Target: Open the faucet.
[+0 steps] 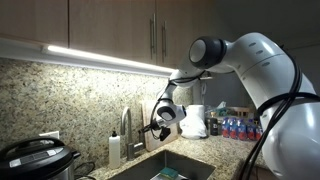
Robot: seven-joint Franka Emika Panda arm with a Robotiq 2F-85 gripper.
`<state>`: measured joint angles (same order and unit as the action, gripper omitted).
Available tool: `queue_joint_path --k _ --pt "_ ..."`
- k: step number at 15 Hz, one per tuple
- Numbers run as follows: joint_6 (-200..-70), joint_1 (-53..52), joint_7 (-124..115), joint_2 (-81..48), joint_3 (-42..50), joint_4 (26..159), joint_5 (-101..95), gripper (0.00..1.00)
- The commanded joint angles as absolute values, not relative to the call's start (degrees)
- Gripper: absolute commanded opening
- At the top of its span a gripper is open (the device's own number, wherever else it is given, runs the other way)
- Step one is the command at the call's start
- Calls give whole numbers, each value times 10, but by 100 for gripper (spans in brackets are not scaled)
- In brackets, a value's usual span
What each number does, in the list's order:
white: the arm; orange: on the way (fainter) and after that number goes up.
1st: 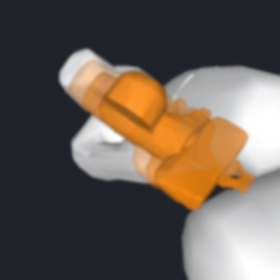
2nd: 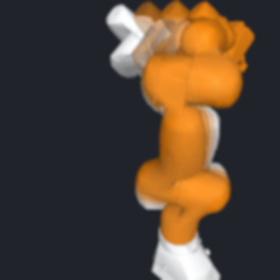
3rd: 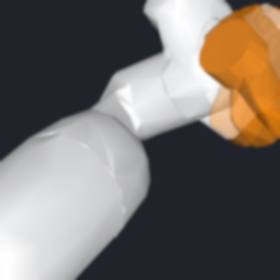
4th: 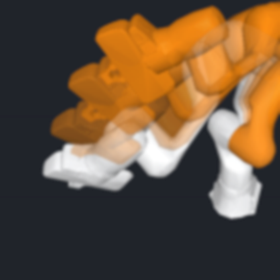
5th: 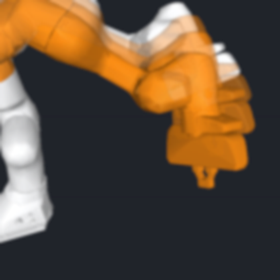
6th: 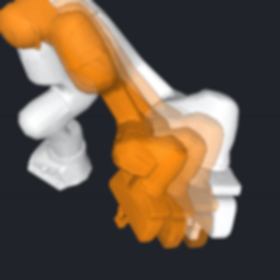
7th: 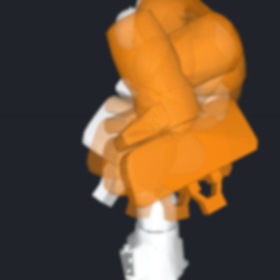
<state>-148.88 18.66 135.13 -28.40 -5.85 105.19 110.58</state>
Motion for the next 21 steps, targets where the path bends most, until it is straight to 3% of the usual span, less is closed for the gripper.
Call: queue_joint_path --k 1,21 --pt "-1478 188 1383 -301 -58 1031 1130 0" --pt "-1488 180 1338 -368 -58 948 1097 0"
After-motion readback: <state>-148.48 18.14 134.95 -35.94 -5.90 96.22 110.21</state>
